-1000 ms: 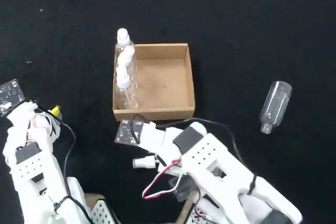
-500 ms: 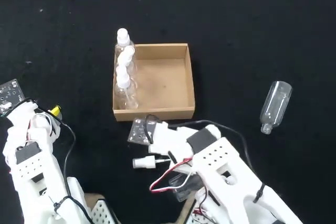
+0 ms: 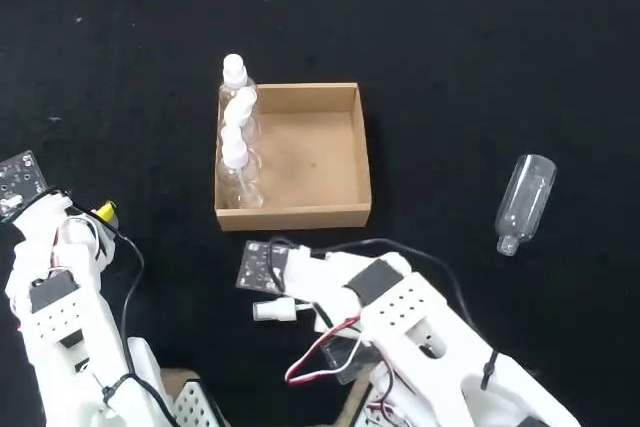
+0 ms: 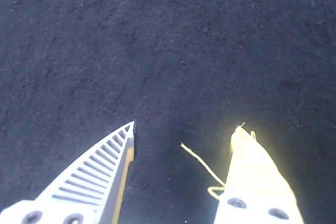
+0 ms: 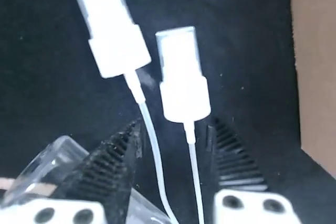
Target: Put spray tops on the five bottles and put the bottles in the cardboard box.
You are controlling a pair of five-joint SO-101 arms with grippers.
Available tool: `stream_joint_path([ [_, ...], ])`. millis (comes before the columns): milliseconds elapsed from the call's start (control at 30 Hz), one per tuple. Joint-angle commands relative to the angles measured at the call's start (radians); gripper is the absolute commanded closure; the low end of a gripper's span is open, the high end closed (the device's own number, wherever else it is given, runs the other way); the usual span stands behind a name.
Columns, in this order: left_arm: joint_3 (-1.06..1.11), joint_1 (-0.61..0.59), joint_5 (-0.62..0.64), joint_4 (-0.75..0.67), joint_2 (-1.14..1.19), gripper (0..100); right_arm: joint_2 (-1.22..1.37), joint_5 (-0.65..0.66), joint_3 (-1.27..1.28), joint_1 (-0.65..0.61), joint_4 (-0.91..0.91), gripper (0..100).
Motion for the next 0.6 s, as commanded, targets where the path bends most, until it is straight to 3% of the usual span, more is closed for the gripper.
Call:
stream_joint_path([
  [0, -0.016, -0.002, 0.005, 0.003, -0.009, 79, -0.033, -0.028, -0.019, -0.072, -0.018, 82.3],
  [167, -0.016, -0.008, 0.005, 0.003, -0.009, 79, -0.033, -0.078, -0.036, -0.132, -0.023, 82.3],
  [567, -0.016, -0.01, 0.005, 0.003, -0.009, 79, 0.016, -0.124, -0.151, -0.135, -0.034, 82.2],
])
